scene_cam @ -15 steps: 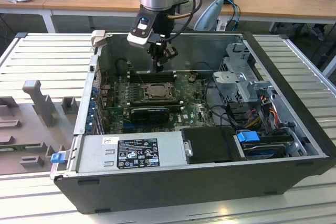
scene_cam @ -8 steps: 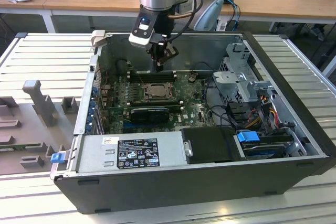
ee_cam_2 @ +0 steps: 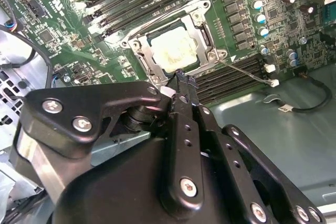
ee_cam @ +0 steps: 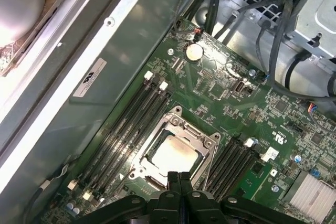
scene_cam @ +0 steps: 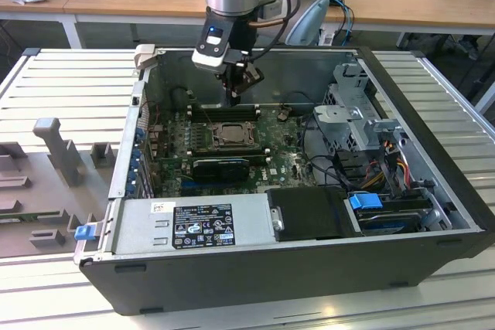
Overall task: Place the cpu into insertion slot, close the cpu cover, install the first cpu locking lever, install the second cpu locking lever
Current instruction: 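Install the first cpu locking lever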
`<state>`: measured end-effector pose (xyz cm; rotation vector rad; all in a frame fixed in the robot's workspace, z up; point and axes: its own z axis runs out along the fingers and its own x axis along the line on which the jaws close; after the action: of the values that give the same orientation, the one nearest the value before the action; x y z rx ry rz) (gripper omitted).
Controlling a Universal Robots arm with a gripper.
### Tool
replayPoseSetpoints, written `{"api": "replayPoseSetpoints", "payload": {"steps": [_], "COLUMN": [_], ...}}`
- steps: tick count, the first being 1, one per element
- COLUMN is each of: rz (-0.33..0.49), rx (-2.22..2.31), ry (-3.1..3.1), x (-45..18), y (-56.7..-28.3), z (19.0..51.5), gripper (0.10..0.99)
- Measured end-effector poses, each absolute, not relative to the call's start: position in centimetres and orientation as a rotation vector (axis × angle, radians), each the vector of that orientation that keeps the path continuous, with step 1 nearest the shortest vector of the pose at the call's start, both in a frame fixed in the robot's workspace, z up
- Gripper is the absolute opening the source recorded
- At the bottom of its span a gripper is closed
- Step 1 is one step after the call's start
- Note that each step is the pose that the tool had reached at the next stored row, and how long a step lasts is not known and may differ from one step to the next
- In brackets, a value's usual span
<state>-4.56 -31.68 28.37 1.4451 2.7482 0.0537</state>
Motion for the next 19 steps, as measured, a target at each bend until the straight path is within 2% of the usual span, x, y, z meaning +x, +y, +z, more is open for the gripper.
{"api": "replayPoseSetpoints", "payload": {"steps": [19], "rz": [0.056], "rx": [1.332], "ry": [2.806], "x": [-4.56], "y": [-31.68], "z": [28.37], "gripper": [0.106]}}
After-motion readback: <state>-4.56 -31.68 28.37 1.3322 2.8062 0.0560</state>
